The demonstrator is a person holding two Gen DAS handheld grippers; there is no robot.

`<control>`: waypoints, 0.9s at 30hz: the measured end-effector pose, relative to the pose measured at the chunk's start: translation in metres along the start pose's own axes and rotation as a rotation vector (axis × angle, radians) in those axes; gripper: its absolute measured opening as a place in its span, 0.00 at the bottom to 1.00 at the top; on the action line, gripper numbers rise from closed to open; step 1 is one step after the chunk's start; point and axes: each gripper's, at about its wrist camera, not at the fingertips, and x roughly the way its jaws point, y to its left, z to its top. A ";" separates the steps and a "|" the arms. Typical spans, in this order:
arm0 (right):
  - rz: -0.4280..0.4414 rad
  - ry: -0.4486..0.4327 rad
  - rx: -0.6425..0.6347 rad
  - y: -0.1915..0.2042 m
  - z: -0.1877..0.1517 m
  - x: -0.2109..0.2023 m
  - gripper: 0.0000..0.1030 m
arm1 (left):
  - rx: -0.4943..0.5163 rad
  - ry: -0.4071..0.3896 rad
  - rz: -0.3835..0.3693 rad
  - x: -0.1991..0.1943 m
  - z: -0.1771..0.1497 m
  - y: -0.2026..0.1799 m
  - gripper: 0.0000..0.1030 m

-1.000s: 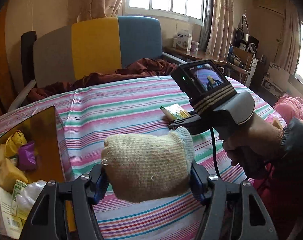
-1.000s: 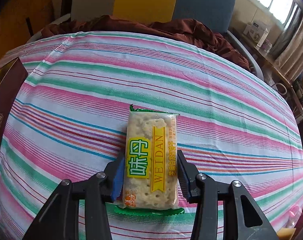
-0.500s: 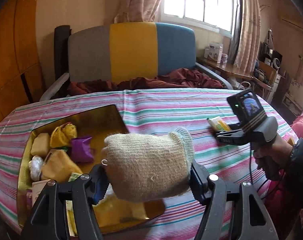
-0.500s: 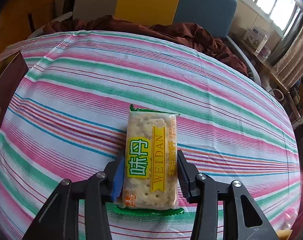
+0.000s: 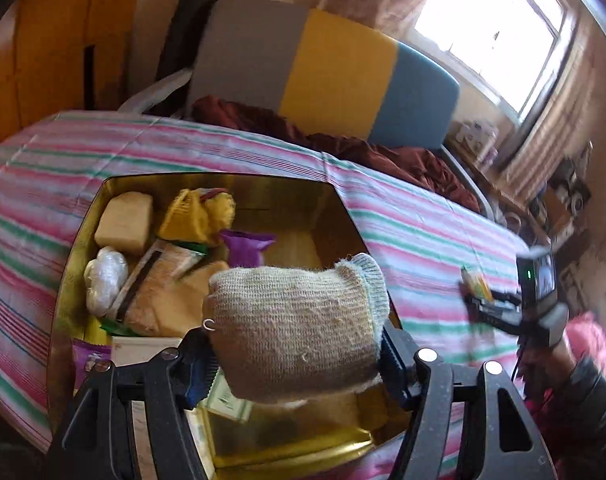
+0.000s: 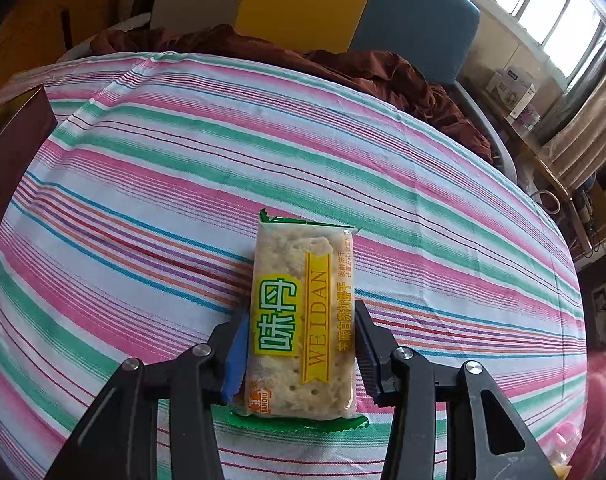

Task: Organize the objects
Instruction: 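Lower the knitted roll into the tin and open the left gripper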

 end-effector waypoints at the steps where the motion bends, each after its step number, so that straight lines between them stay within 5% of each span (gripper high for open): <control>1: -0.002 0.000 -0.003 0.000 0.000 0.000 0.46 | -0.018 0.003 -0.001 0.002 0.005 0.005 0.66; 13: -0.003 0.004 -0.004 0.004 0.001 -0.001 0.46 | 0.144 0.094 0.082 0.076 0.031 -0.027 0.68; 17: -0.003 0.004 -0.006 0.003 0.002 0.000 0.46 | 0.206 0.180 0.087 0.095 0.024 -0.039 0.70; 20: -0.003 0.004 -0.007 0.004 0.002 0.001 0.46 | 0.161 0.200 0.043 0.092 0.016 -0.035 0.70; 27: -0.005 0.004 -0.008 0.003 0.002 0.001 0.46 | 0.096 0.148 0.096 0.066 0.006 -0.019 0.76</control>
